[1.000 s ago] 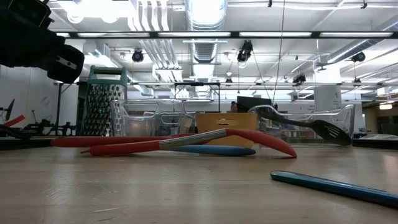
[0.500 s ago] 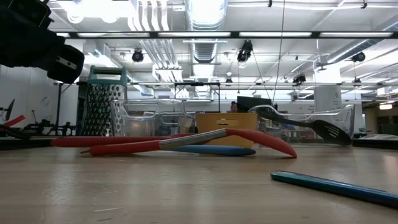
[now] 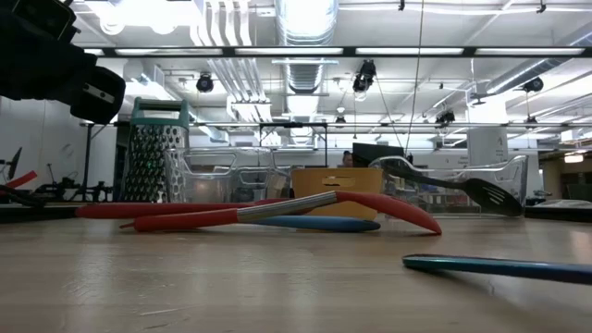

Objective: Pick & Place Kitchen Items
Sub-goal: Put the blue knife into the left transparent bin

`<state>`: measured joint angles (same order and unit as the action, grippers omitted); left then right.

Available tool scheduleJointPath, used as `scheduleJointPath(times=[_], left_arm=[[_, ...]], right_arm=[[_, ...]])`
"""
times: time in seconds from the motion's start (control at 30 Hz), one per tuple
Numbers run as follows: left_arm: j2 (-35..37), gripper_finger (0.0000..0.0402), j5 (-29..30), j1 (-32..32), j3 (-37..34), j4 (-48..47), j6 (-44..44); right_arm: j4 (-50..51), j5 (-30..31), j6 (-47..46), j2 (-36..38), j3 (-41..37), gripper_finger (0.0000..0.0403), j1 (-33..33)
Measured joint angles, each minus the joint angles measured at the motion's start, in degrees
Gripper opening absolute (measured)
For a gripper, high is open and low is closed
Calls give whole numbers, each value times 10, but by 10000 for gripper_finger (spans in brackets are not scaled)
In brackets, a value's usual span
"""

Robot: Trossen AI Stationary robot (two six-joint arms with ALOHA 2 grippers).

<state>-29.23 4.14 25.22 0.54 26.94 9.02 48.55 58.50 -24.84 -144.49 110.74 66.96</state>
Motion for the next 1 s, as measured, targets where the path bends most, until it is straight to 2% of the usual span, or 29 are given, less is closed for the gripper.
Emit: scheduleJointPath(times=[0.23,1.0], left_arm=[[0,51,0,0,0,0,0],[0,51,0,0,0,0,0]], right_arm=[[0,16,24,0,30,14,-3],[141,103,61,0,152,6,-21]])
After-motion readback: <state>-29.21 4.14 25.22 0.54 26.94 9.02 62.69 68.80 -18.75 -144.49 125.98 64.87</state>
